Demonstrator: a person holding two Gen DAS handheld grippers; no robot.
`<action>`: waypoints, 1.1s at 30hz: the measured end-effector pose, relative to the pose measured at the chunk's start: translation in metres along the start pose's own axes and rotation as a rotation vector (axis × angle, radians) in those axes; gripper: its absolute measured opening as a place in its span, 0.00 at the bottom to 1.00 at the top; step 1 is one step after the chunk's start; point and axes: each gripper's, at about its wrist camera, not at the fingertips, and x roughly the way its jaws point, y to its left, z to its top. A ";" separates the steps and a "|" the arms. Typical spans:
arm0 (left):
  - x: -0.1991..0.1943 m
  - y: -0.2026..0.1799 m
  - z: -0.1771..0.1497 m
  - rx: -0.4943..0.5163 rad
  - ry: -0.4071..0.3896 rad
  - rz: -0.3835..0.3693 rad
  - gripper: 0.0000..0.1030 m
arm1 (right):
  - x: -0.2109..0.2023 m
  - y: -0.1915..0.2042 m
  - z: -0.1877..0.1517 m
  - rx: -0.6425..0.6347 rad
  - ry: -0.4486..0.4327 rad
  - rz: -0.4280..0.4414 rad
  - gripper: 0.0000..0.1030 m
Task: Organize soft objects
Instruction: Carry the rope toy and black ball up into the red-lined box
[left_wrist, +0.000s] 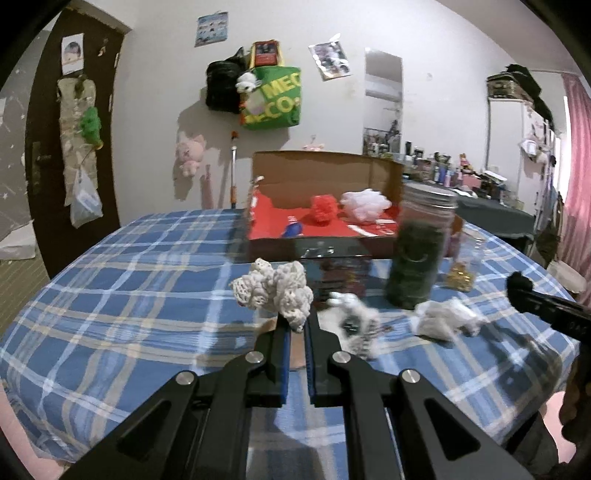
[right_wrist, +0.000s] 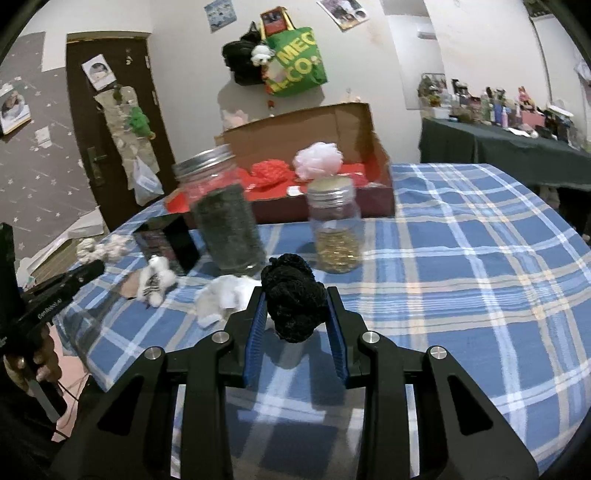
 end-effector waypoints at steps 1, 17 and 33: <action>0.004 0.005 0.002 -0.005 0.007 0.000 0.07 | 0.001 -0.003 0.001 0.004 0.008 -0.005 0.29; 0.063 0.045 0.033 0.042 0.165 -0.081 0.07 | 0.037 -0.068 0.042 0.126 0.173 0.010 0.29; 0.094 0.053 0.070 0.103 0.240 -0.149 0.07 | 0.074 -0.097 0.086 0.121 0.304 0.072 0.29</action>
